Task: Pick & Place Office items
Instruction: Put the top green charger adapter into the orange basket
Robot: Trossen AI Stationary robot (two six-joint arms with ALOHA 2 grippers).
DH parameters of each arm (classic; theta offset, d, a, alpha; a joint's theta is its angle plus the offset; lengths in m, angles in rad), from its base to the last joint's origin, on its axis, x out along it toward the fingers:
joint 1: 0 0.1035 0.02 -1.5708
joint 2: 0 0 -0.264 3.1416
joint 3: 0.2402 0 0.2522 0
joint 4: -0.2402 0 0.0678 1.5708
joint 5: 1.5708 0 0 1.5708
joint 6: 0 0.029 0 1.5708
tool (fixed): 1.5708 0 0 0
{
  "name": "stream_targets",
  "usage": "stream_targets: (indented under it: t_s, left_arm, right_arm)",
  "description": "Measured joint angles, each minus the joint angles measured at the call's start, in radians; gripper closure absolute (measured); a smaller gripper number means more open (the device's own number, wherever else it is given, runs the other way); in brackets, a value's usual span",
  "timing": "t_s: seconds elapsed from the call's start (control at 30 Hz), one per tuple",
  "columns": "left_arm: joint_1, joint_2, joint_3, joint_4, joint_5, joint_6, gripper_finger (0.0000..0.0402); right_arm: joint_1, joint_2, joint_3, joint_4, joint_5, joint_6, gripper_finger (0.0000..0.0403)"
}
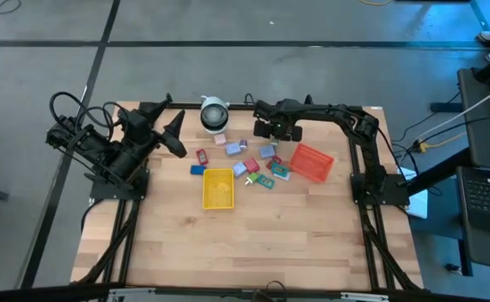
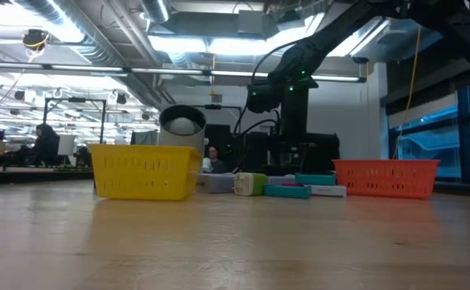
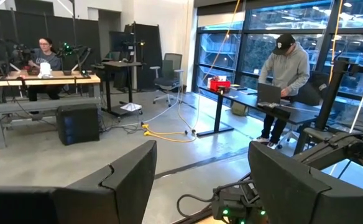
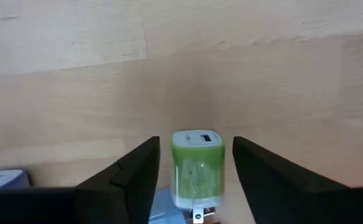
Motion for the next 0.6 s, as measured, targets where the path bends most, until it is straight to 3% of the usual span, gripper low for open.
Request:
stream_targets:
  t_s: [0.3, 0.6]
  left_arm:
    - [-0.001, 0.0, 0.0, 0.0, 0.0, -0.007, 0.0151]
    - [-0.023, 0.0, 0.0, 0.0, 0.0, -0.008, 0.0151]
  right_arm:
    - [0.006, 0.0, -0.034, 0.039, -0.023, 0.004, 0.0256]
    - [0.016, -0.015, -0.037, 0.008, 0.008, -0.056, 0.0274]
